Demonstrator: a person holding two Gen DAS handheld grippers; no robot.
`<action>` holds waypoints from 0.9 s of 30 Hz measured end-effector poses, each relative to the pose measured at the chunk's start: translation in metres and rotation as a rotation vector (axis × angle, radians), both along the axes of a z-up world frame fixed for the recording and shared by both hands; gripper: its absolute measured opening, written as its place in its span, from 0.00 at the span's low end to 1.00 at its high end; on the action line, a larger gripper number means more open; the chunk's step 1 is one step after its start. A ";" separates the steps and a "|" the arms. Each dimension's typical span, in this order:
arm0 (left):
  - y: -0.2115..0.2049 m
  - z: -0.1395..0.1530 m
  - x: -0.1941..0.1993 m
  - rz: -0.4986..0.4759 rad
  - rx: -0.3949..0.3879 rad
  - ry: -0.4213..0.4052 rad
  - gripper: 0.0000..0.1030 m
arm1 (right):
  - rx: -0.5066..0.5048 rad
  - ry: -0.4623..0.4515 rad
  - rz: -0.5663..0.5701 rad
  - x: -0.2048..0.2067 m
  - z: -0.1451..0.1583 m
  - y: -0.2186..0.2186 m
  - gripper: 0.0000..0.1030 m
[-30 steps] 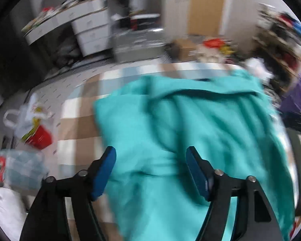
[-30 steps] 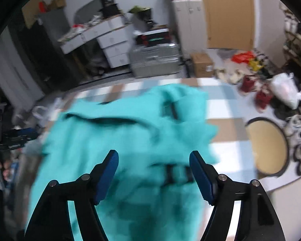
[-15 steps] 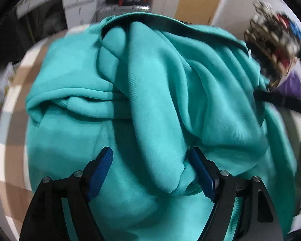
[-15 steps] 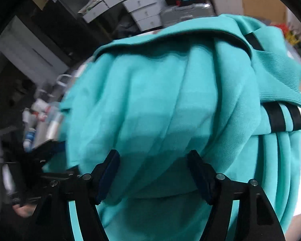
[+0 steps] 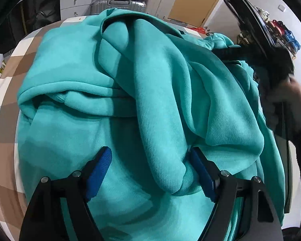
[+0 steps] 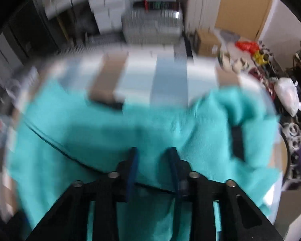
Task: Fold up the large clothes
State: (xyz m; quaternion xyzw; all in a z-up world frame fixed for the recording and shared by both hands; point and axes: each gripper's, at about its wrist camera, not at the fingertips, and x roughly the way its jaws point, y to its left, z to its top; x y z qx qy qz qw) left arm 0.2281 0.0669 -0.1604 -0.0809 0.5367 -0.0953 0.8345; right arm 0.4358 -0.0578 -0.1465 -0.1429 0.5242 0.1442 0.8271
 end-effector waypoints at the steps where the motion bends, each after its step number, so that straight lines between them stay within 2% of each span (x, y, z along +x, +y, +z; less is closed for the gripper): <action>1: 0.001 -0.001 0.000 -0.010 -0.002 -0.008 0.75 | -0.030 -0.017 0.047 -0.009 0.001 0.001 0.27; 2: 0.001 -0.002 -0.001 -0.015 -0.003 -0.013 0.75 | -0.046 -0.016 0.090 -0.017 0.002 0.000 0.27; 4: 0.001 -0.004 -0.002 -0.022 -0.005 -0.022 0.75 | -0.033 0.033 0.098 -0.018 0.012 -0.008 0.27; 6: -0.002 -0.002 -0.011 -0.013 -0.017 -0.020 0.74 | 0.072 0.073 0.056 -0.011 0.035 -0.019 0.28; 7: -0.001 -0.003 -0.008 -0.007 -0.022 -0.021 0.74 | 0.160 0.048 0.026 -0.007 0.056 -0.020 0.28; 8: 0.001 -0.004 -0.009 -0.003 -0.025 -0.023 0.74 | 0.206 0.026 0.018 -0.006 0.068 -0.017 0.30; 10: 0.004 -0.004 -0.013 -0.001 -0.027 -0.024 0.74 | 0.291 -0.019 0.031 0.001 0.088 0.002 0.46; 11: 0.006 -0.004 -0.016 0.000 -0.031 -0.025 0.74 | 0.308 -0.036 0.035 0.005 0.092 0.017 0.58; 12: 0.008 -0.005 -0.015 -0.001 -0.039 -0.026 0.74 | 0.310 -0.040 0.046 0.010 0.092 0.033 0.58; 14: -0.005 0.007 -0.039 -0.013 -0.055 -0.029 0.74 | 0.294 -0.003 0.082 0.013 0.080 0.072 0.56; 15: -0.002 0.006 -0.039 -0.018 -0.066 -0.029 0.74 | 0.273 0.029 0.112 0.014 0.068 0.087 0.50; 16: -0.002 0.007 -0.040 -0.021 -0.079 -0.030 0.74 | 0.207 0.078 0.154 0.016 0.047 0.106 0.44; 17: -0.001 0.007 -0.040 -0.022 -0.090 -0.027 0.74 | 0.157 0.117 0.180 0.008 0.031 0.114 0.32; 18: -0.002 0.007 -0.040 -0.022 -0.094 -0.026 0.74 | 0.083 0.159 0.206 0.005 0.011 0.124 0.30; 19: -0.002 0.006 -0.039 -0.023 -0.094 -0.025 0.74 | 0.026 0.095 0.239 -0.007 0.002 0.130 0.30; 20: -0.003 0.006 -0.040 -0.026 -0.088 -0.029 0.74 | 0.007 0.081 0.256 -0.012 0.004 0.131 0.29; 21: -0.004 0.006 -0.041 -0.028 -0.078 -0.036 0.74 | 0.001 0.109 0.266 -0.013 0.005 0.128 0.30; 22: -0.005 0.006 -0.041 -0.028 -0.072 -0.040 0.74 | 0.033 0.180 0.264 -0.008 0.012 0.122 0.30; 24: -0.008 0.007 -0.041 -0.033 -0.050 -0.043 0.74 | 0.080 0.216 0.243 -0.001 0.027 0.113 0.29; 27: -0.009 0.008 -0.042 -0.030 -0.051 -0.042 0.74 | 0.130 0.057 0.231 -0.003 0.067 0.117 0.30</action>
